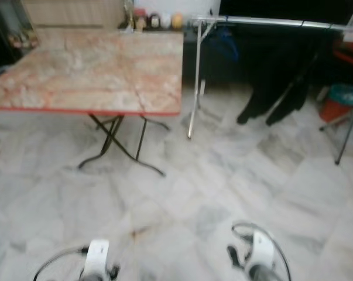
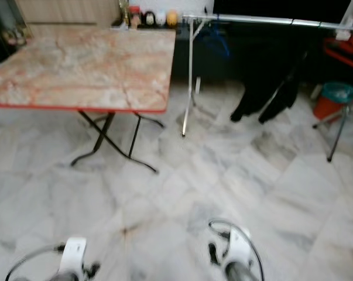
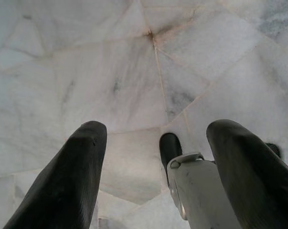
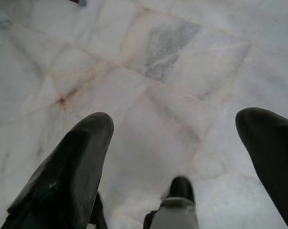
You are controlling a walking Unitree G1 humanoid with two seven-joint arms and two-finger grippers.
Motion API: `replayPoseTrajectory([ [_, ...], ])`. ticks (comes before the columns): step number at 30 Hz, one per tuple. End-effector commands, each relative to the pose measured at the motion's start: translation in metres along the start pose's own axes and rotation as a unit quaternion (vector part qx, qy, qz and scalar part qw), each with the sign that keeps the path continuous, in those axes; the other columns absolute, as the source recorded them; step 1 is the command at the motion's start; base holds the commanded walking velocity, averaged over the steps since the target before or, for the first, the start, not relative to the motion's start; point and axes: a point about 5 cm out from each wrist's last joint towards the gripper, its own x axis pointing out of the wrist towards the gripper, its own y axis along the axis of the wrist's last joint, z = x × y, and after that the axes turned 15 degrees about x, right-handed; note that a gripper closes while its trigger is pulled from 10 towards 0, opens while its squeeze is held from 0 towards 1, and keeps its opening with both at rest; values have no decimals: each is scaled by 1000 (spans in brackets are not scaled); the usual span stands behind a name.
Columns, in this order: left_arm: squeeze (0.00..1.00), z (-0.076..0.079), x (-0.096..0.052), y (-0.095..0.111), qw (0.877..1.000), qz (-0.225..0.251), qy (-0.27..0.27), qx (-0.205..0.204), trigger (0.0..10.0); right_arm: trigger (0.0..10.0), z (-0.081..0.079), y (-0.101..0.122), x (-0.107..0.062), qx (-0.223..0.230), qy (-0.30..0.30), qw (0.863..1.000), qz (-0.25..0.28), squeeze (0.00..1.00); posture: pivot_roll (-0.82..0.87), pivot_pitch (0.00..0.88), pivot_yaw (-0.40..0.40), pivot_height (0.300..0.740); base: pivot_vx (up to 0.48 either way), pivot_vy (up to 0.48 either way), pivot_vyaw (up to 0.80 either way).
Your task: Hang hanger
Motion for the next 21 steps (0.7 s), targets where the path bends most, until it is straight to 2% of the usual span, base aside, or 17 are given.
replayPoseTrajectory([
  [1, 0, 3, 0, -3, 1000, -7, -5, -4, 10000, 10000, 8, 2, -1, -1, -11, 1000, 2, 0, -12, 0, 22, 740, 0, -304, 0],
  [21, 0, 3, -1, -4, 1000, -8, -6, -7, 10000, 10000, 7, 2, -1, 6, -10, 1000, 7, 0, -9, 0, 21, 740, 0, -302, 0],
])
